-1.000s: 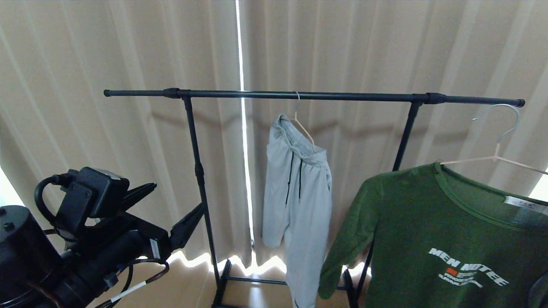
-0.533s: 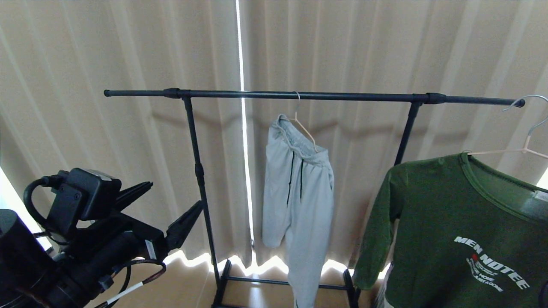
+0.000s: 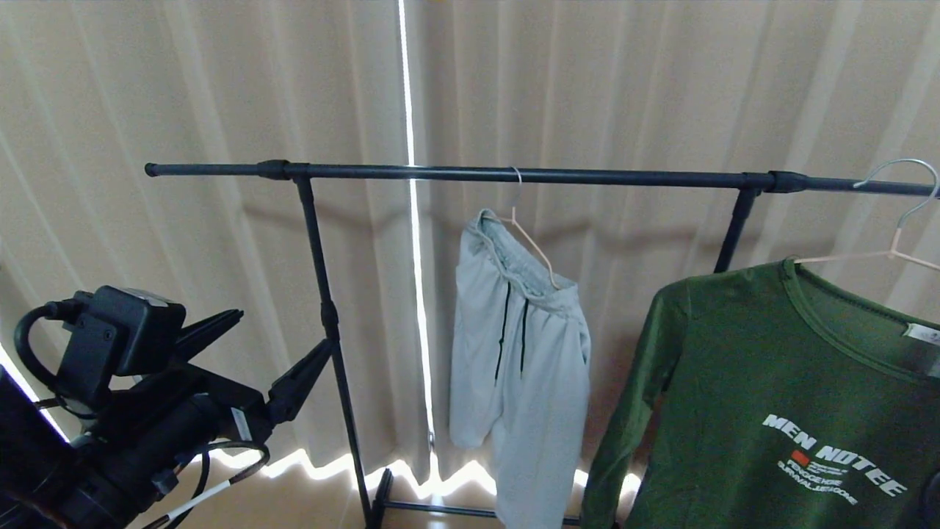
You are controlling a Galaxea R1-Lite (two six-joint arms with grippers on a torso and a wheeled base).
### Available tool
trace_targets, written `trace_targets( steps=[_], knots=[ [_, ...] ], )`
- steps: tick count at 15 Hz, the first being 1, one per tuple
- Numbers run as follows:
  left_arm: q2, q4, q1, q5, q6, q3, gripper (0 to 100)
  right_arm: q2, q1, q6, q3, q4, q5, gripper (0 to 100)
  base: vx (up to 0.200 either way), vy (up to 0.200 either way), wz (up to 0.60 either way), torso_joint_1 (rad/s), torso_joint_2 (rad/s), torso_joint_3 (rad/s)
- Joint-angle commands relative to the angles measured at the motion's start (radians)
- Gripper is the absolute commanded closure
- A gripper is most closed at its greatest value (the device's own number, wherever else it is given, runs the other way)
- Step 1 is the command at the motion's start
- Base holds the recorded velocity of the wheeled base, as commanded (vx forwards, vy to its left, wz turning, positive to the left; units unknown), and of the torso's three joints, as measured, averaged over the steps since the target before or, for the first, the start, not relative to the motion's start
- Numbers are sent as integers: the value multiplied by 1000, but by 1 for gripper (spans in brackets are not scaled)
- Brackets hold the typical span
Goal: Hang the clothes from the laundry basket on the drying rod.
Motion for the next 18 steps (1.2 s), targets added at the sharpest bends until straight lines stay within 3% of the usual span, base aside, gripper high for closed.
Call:
trace_targets(
  steps=[1, 3, 7, 10, 12, 14, 15, 16, 18],
  knots=[
    [-13, 0, 0, 0, 1, 2, 0, 19, 20, 0, -11, 0, -1, 100, 200, 0, 0, 2, 2, -2],
    [-16, -1, 0, -1, 4, 5, 0, 35, 66, 0, -30, 1, -13, 100, 200, 0, 0, 7, 5, -2],
    [-79, 0, -3, -1, 5, 14, 0, 131, 177, 0, -103, -2, -99, 100, 0, 0, 0, 0, 0, 0],
    [-199, 57, 1, 9, 59, 10, 0, 250, 227, 3, -175, -12, -131, 100, 0, 0, 0, 0, 0, 0],
    [-288, 164, 18, 11, 60, -33, 0, 315, 241, 5, -209, -14, -148, 100, 0, 0, 0, 0, 0, 0],
    [-472, 503, 50, 0, 51, -136, 0, 398, 275, 5, -286, -14, -218, 100, 0, 0, 0, 0, 0, 0],
    [-519, 618, 47, -3, 40, -172, 0, 425, 281, 3, -310, -12, -232, 100, 0, 0, 0, 0, 0, 0],
    [-552, 690, 43, -6, 22, -198, 0, 462, 283, 3, -335, -12, -269, 100, 0, 0, 0, 0, 0, 0],
    [-571, 713, 44, -20, 17, -204, 0, 537, 283, 6, -378, -17, -324, 100, 0, 0, 0, 0, 0, 0]
  ],
)
